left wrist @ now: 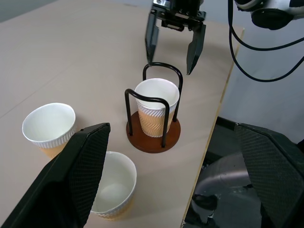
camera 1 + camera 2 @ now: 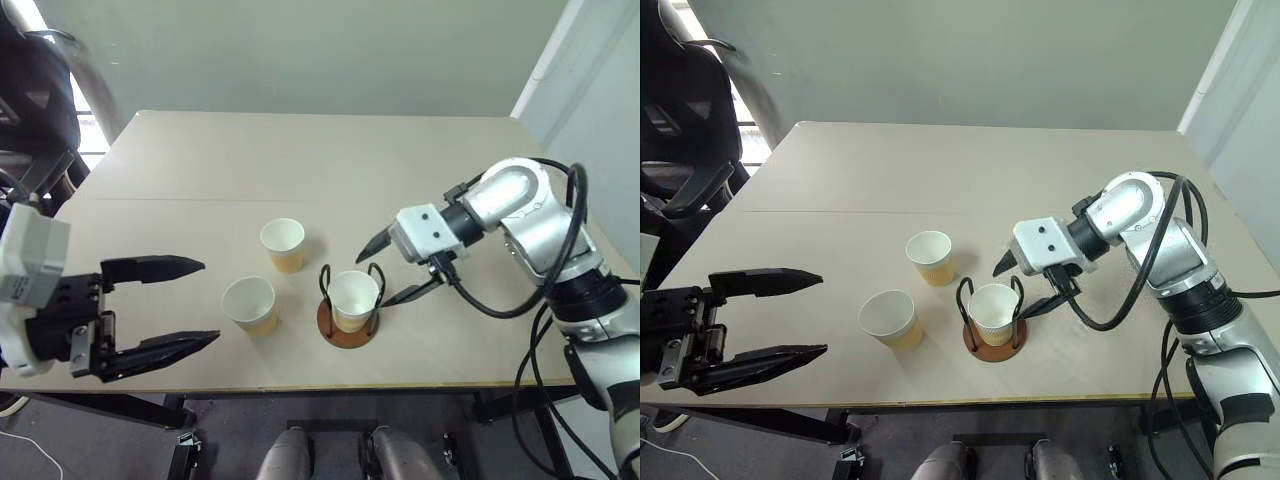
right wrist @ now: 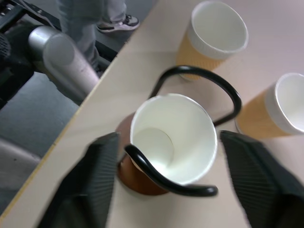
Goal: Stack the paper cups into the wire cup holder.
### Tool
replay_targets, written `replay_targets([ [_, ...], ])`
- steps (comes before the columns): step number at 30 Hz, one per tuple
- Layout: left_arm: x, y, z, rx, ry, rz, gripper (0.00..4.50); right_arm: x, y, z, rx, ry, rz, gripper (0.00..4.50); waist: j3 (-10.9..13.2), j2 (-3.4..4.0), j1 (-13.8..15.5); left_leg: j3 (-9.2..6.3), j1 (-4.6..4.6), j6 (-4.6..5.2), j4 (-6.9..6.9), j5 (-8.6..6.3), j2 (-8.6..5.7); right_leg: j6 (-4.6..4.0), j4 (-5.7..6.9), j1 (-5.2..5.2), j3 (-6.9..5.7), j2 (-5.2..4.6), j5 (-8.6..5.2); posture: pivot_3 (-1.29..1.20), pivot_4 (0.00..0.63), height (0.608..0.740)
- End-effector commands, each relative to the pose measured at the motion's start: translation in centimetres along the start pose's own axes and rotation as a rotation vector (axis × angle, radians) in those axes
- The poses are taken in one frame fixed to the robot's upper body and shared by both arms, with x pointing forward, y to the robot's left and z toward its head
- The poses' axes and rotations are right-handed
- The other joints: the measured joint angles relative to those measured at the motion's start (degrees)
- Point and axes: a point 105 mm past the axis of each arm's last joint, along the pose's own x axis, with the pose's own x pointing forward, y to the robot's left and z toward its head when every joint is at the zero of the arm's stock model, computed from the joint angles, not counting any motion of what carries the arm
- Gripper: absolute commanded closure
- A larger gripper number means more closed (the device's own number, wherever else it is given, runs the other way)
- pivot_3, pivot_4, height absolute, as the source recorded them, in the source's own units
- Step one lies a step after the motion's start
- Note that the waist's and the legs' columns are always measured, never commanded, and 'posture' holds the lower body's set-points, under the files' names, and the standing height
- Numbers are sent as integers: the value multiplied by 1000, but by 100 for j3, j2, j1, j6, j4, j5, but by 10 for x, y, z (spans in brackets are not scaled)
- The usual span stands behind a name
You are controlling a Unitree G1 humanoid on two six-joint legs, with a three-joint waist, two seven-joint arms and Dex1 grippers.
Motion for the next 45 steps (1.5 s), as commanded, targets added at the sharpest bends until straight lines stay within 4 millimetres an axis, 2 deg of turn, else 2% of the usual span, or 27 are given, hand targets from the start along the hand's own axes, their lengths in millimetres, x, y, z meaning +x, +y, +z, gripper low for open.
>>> replay_targets([
  [1,2,5,-15,24,115,-5,0,-42,-13,4,44,-7,-158,34,2,2,12,0,0,0,0,-1,0,-1,-1,0,0,0,0,0,150,740],
  [3,6,13,-31,37,212,-8,0,-86,-13,10,169,-135,-277,34,2,3,48,-1,-9,0,1,-2,-1,-1,-5,-6,0,0,-1,0,150,740],
  [5,11,17,-42,56,264,-26,0,-122,-5,15,259,-249,-360,34,1,2,102,-1,-29,0,3,-2,-4,-1,-9,-20,6,0,-1,0,150,740],
  [6,15,19,-48,70,291,-45,0,-138,4,14,302,-293,-396,34,0,0,107,0,-35,-2,4,-3,-5,-1,-9,-25,7,-1,-1,0,150,740],
  [8,22,21,-57,97,324,-74,0,-157,17,12,368,-336,-456,34,-7,-13,134,-1,-36,-8,3,-13,-5,-1,-8,-27,6,-1,-1,0,150,740],
  [12,41,26,-68,151,353,-147,0,-158,31,-6,448,-260,-538,34,-14,-24,113,-3,-22,-31,-1,-35,-3,-2,0,-21,0,0,-9,0,150,740],
  [15,56,32,-70,209,335,-176,0,-153,32,-1,441,-262,-555,34,1,5,56,-1,-18,-45,-1,-40,-4,25,7,-23,3,0,8,0,150,740],
  [18,62,34,-68,226,331,-206,0,-153,34,3,439,-261,-564,34,2,7,35,0,-18,-45,-7,-32,-1,25,8,-26,1,3,8,0,150,740],
  [25,70,36,-87,263,411,-254,0,-156,45,8,442,-255,-589,34,1,5,51,0,-35,-3,3,-20,0,56,-7,-25,0,4,11,0,150,740],
  [29,78,42,-97,322,427,-255,1248,-157,48,10,442,-243,-602,0,1,5,81,-2,-35,0,4,-21,-1,62,-7,-25,1,4,14,0,150,740],
  [33,94,48,-94,364,368,-234,2706,-159,56,11,449,-219,-596,0,0,5,109,-3,-39,2,4,-21,-1,64,-6,-26,-1,4,14,0,150,740],
  [37,98,47,-92,367,358,-268,4237,-159,67,23,440,-260,-562,0,0,4,108,-1,-42,4,7,-20,-3,73,-7,-25,-1,4,13,0,150,740],
  [38,98,47,-91,367,357,-272,4478,-158,69,25,441,-273,-555,0,0,4,108,-1,-41,4,7,-20,-3,77,-6,-25,-1,4,10,0,150,740],
  [42,97,46,-90,362,356,-293,4478,-157,72,32,434,-310,-556,0,0,4,102,-1,-40,4,7,-20,-5,87,-5,-23,0,4,1,0,150,740],
  [45,93,40,-61,346,296,-347,4478,-157,72,31,440,-293,-573,0,-1,2,100,-1,-38,12,13,-16,-7,93,-5,-18,1,4,3,0,150,740],
])
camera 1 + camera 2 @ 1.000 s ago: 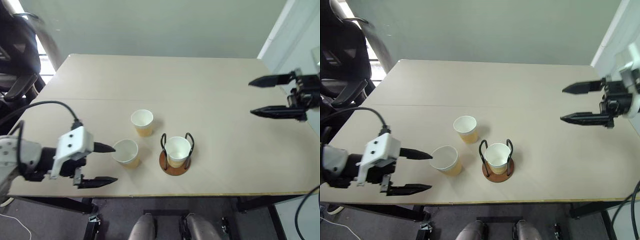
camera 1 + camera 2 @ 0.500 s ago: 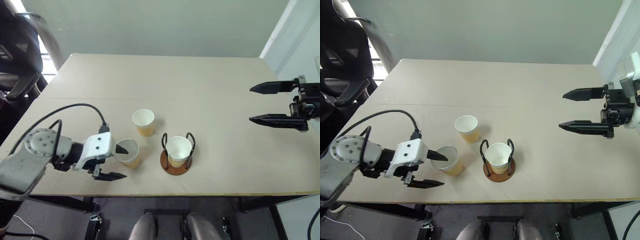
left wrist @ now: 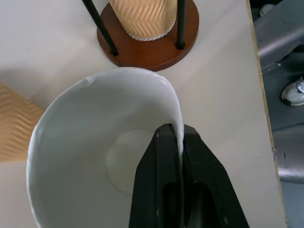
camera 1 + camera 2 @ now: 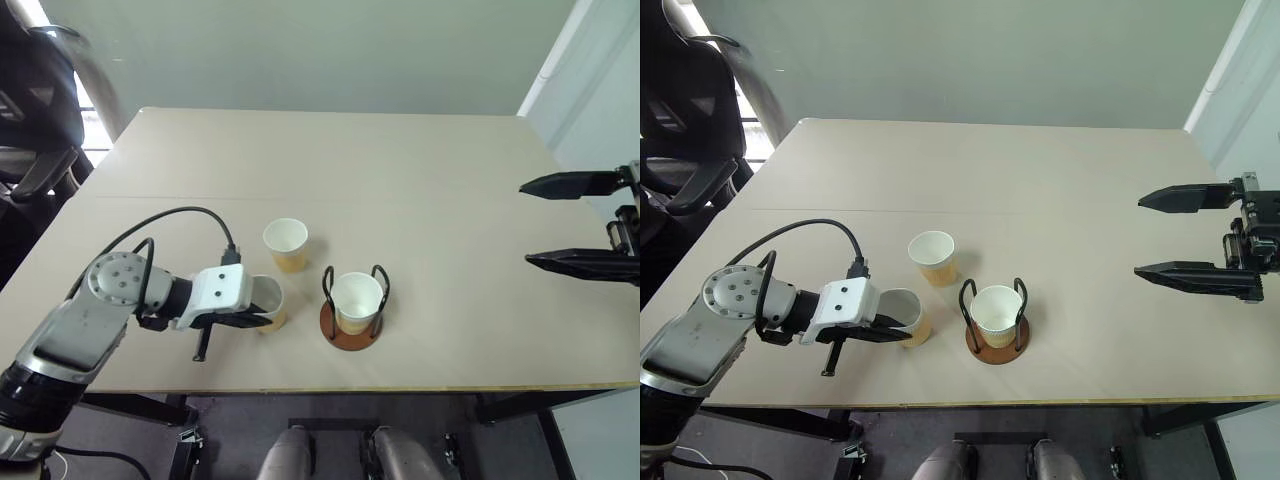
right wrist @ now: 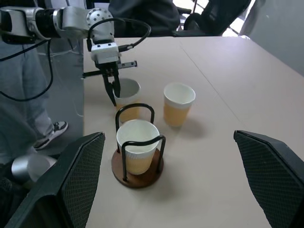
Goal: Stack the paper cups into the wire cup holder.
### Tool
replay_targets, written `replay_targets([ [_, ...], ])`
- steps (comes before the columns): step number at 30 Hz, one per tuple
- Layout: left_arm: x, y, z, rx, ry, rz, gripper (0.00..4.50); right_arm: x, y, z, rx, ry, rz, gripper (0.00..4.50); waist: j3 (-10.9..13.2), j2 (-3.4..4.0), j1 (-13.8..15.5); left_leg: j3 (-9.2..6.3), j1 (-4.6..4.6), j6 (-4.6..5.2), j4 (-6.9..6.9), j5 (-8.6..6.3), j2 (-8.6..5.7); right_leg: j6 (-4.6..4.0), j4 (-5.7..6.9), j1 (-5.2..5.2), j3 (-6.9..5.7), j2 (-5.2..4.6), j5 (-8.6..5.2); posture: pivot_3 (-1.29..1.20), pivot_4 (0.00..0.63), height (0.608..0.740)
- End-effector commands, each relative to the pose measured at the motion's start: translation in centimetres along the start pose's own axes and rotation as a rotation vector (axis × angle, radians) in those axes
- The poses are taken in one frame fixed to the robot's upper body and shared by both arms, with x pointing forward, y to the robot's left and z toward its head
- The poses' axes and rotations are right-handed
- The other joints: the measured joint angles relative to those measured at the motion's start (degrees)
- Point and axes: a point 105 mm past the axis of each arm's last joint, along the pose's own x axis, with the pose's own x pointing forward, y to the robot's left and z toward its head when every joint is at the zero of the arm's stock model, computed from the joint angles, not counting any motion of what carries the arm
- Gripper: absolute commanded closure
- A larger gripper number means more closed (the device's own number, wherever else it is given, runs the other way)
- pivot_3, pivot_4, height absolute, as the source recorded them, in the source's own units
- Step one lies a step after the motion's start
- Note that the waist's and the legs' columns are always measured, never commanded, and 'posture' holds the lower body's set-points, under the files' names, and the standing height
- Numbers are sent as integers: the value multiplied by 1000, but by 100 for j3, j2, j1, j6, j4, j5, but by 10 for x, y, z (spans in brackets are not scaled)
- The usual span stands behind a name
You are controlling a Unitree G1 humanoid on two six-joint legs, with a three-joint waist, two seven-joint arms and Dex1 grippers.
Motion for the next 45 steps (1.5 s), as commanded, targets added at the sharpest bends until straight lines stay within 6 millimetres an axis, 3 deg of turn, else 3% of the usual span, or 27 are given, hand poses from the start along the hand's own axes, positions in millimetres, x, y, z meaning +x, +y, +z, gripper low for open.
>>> replay_targets([
  [1,-24,6,39,46,-80,-20,4478,-4,3,11,-58,9,-36,0,1,-3,8,0,-1,1,2,1,0,1,1,0,0,0,1,0,150,740],
  [7,-69,34,94,188,-169,5,4478,-7,6,18,-91,7,-56,0,0,0,55,-10,-5,14,18,6,-7,12,0,10,3,-1,8,0,150,740],
  [9,-76,43,112,258,-208,-7,4478,-8,11,24,-103,4,-48,0,-1,2,62,-14,-7,18,28,5,-8,13,-1,14,3,-2,9,0,150,740],
  [14,-70,64,163,427,-350,-77,4478,-14,23,29,-92,16,-47,0,-2,5,100,-20,-16,42,68,-14,-13,36,-1,30,3,-4,7,0,150,740],
  [18,-44,66,187,522,-402,-201,4478,-18,27,29,-89,49,-110,0,-1,6,98,-14,-32,68,98,-38,-25,76,-18,36,12,-11,15,0,150,740],
  [21,-27,59,194,567,-407,-299,4478,-20,31,28,-86,60,-146,0,0,9,94,-9,-35,82,102,-50,-30,100,-36,41,16,-15,22,0,150,740],
  [26,-14,46,187,607,-364,-414,4478,-23,36,31,-92,76,-189,0,1,14,68,5,-46,97,102,-67,-26,128,-72,43,16,-16,23,0,150,740],
  [45,26,37,179,611,-364,-572,4478,-25,47,38,-95,119,-250,0,0,22,143,16,-62,139,141,-92,-42,169,-88,56,23,-35,17,0,150,740],
])
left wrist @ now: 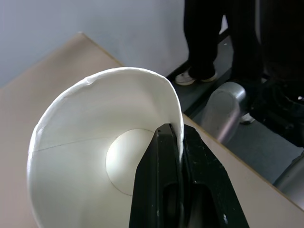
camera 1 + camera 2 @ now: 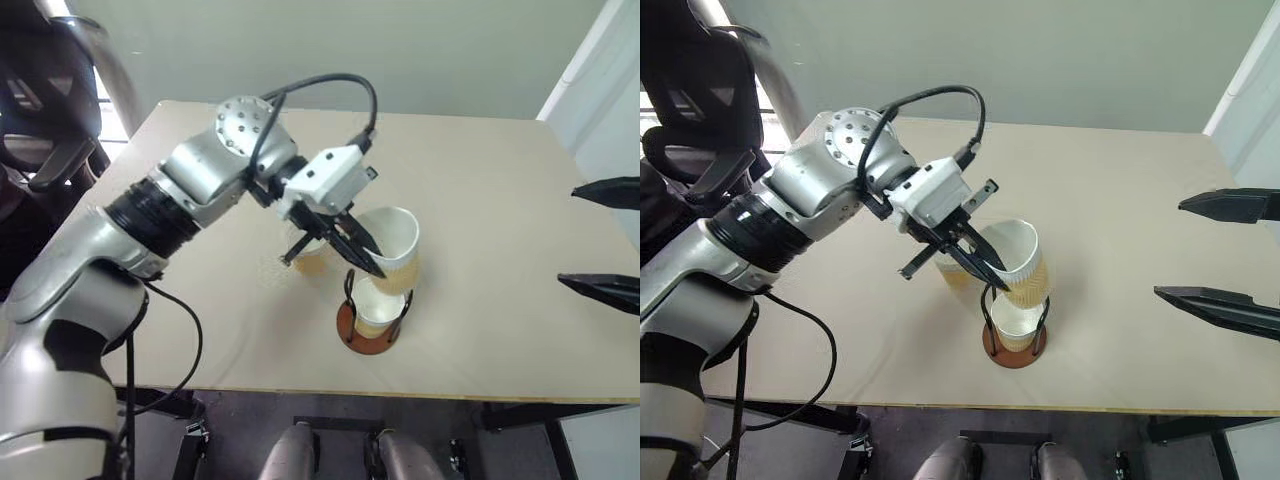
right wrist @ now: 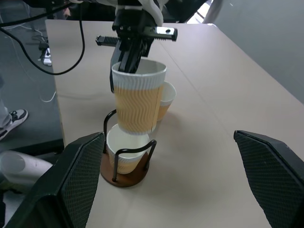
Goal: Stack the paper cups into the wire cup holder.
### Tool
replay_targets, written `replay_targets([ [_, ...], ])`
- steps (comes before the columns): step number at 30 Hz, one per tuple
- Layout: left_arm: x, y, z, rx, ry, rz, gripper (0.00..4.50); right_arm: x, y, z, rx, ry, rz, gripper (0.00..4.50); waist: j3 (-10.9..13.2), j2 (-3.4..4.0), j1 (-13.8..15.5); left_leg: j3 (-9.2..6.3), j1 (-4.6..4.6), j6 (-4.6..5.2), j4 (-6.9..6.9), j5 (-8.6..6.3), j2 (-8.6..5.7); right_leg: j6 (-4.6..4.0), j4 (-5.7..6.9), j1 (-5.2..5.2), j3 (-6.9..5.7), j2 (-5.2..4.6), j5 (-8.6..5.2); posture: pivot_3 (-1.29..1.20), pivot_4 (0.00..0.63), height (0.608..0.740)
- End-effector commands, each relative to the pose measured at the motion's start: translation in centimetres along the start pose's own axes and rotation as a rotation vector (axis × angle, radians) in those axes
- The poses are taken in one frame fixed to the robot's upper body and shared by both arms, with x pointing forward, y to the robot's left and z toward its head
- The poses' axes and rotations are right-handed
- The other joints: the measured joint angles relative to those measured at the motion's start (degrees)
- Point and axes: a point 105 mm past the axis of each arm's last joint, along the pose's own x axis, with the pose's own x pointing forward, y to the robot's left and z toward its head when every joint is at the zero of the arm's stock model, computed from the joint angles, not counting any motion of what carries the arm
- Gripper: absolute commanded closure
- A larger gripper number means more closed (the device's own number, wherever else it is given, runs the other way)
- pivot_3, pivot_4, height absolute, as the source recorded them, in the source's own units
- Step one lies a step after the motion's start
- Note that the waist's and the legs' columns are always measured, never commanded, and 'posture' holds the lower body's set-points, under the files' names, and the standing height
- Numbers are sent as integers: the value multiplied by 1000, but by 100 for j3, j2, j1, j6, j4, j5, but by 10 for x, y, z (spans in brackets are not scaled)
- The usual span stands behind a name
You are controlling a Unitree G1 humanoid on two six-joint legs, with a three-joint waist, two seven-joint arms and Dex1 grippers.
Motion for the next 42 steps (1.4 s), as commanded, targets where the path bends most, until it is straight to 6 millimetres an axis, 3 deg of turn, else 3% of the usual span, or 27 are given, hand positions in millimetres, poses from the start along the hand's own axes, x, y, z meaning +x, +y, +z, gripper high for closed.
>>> replay_targets([
  [1,0,-5,0,24,15,-48,4478,-6,3,10,-46,-3,-34,0,0,0,1,0,0,1,3,-1,0,1,1,1,0,0,0,0,150,740],
  [18,11,-12,-25,12,100,-98,4478,-10,3,4,-32,23,-77,0,0,4,1,2,-3,24,44,-15,-1,13,2,15,1,0,-3,0,150,740],
  [33,17,-4,-41,-2,99,-70,4478,-11,4,2,-34,43,-87,0,-1,6,5,2,-5,26,50,-16,-2,18,2,19,1,0,-2,0,150,740],
  [42,16,11,-35,10,53,-3,1492,-9,2,0,-35,46,-85,0,-1,6,13,1,-7,28,52,-17,-5,26,2,19,1,0,-1,0,150,740],
])
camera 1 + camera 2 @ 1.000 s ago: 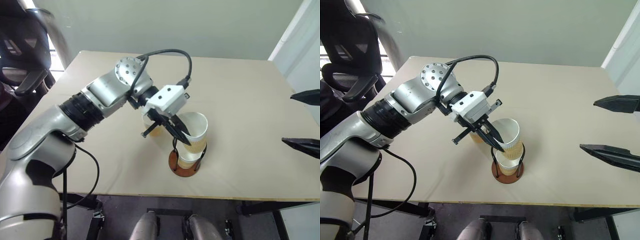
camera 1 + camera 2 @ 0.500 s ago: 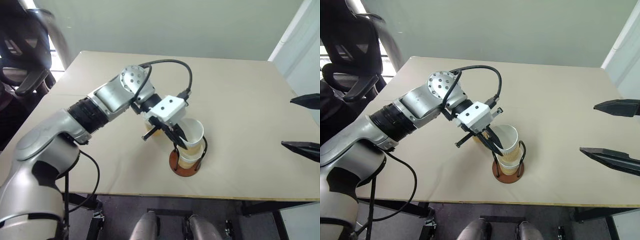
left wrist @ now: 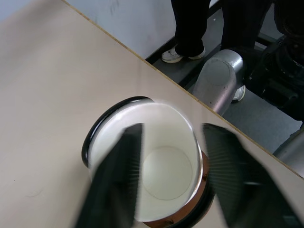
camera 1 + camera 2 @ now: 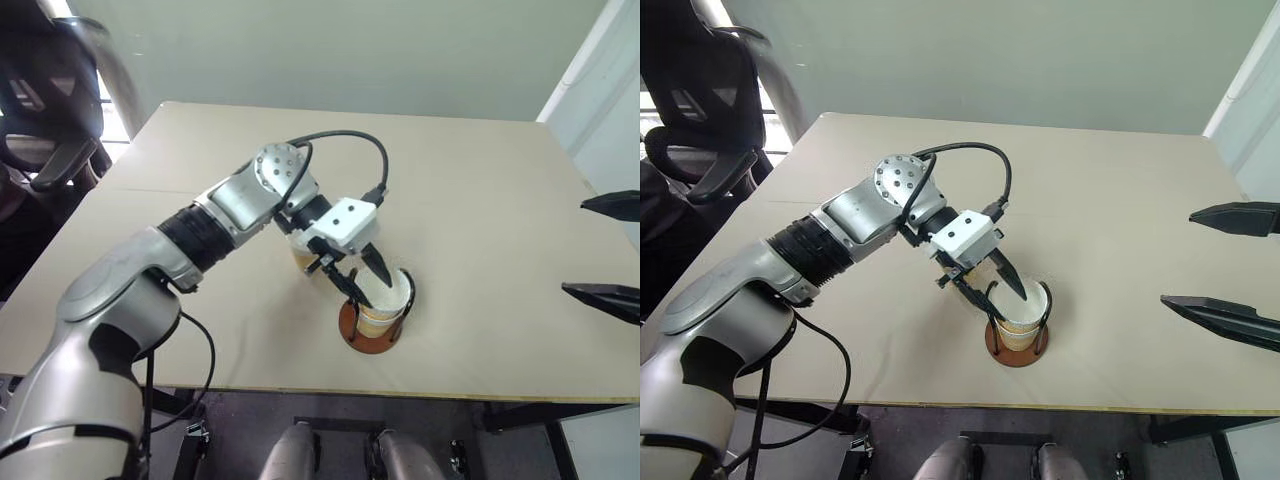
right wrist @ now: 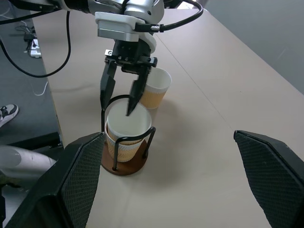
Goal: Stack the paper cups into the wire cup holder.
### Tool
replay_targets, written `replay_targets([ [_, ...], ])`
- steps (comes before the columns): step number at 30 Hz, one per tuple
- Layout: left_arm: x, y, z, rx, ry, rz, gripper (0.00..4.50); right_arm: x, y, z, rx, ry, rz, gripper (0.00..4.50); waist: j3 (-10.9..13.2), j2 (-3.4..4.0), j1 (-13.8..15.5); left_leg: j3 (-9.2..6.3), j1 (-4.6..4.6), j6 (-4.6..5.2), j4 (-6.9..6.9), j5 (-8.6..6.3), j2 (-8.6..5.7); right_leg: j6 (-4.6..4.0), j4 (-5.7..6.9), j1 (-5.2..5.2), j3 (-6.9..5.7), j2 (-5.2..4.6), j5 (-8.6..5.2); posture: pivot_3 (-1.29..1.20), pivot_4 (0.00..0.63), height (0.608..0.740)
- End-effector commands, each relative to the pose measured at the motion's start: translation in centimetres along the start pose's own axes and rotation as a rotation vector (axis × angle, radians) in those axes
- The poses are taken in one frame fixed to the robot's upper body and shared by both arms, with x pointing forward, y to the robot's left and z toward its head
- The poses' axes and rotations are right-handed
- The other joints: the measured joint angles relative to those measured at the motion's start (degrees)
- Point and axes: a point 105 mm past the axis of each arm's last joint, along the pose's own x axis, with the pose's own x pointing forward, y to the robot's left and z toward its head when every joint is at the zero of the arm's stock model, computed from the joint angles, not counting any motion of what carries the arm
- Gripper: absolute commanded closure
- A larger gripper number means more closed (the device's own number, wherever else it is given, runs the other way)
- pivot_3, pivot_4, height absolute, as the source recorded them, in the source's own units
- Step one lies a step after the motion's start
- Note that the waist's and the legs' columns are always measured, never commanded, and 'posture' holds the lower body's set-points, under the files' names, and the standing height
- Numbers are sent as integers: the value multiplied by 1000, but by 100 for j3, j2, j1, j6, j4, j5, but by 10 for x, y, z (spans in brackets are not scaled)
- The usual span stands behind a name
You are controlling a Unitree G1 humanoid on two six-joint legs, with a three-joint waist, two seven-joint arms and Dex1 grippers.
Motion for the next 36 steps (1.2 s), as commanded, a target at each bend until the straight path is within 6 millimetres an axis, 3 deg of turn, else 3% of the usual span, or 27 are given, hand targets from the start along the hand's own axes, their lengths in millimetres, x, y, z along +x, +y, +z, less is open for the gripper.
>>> replay_targets([
  [1,-8,6,12,33,-33,19,1112,-3,-2,6,-47,-9,-32,0,0,0,1,0,0,0,2,0,0,0,0,1,0,0,0,0,150,740],
  [4,-24,17,24,24,-80,107,43,0,-5,5,-51,-14,-20,0,0,0,1,5,0,2,3,-1,0,4,-1,1,2,0,1,0,150,740],
  [6,-37,22,23,0,-71,168,17,1,-6,5,-55,-20,-13,0,-1,1,-1,5,1,2,4,-1,-1,5,-1,1,2,0,0,0,150,740],
  [8,-57,19,7,-32,6,249,17,2,-7,6,-62,-27,-3,0,-2,6,-2,6,3,2,4,-1,-1,7,0,2,3,0,-1,0,150,740],
  [11,-92,-2,-26,-141,174,332,17,4,-10,5,-65,-33,10,0,-1,13,-49,7,13,1,-2,0,2,7,2,0,5,1,-1,0,150,740],
  [13,-109,-16,-37,-201,236,369,17,6,-12,3,-66,-33,15,0,-4,18,-73,7,16,1,-7,0,2,5,2,-1,5,1,-2,0,150,740],
  [16,-119,-28,-51,-246,293,392,17,8,-14,2,-72,-38,26,0,-4,20,-51,7,14,2,-5,-1,3,3,2,-2,5,1,-3,0,150,740],
  [18,-120,-31,-59,-256,298,407,17,9,-16,2,-76,-41,32,0,-4,21,25,-3,8,8,0,0,-3,5,-1,0,6,-1,-2,0,150,740],
  [26,-92,-28,-83,-275,258,376,17,11,-17,4,-92,-42,44,0,-4,21,79,6,1,23,8,-2,-14,9,-1,-2,6,-16,9,0,150,740],
  [32,-80,-31,-111,-298,342,374,17,9,-14,5,-95,-31,42,0,-4,22,69,10,9,23,3,-2,-11,9,2,-1,6,-16,9,0,150,740],
  [36,-80,-31,-124,-311,388,405,990,9,-13,5,-95,-30,39,0,-4,22,70,12,7,23,5,-2,-11,10,2,-1,6,-17,9,0,150,740],
])
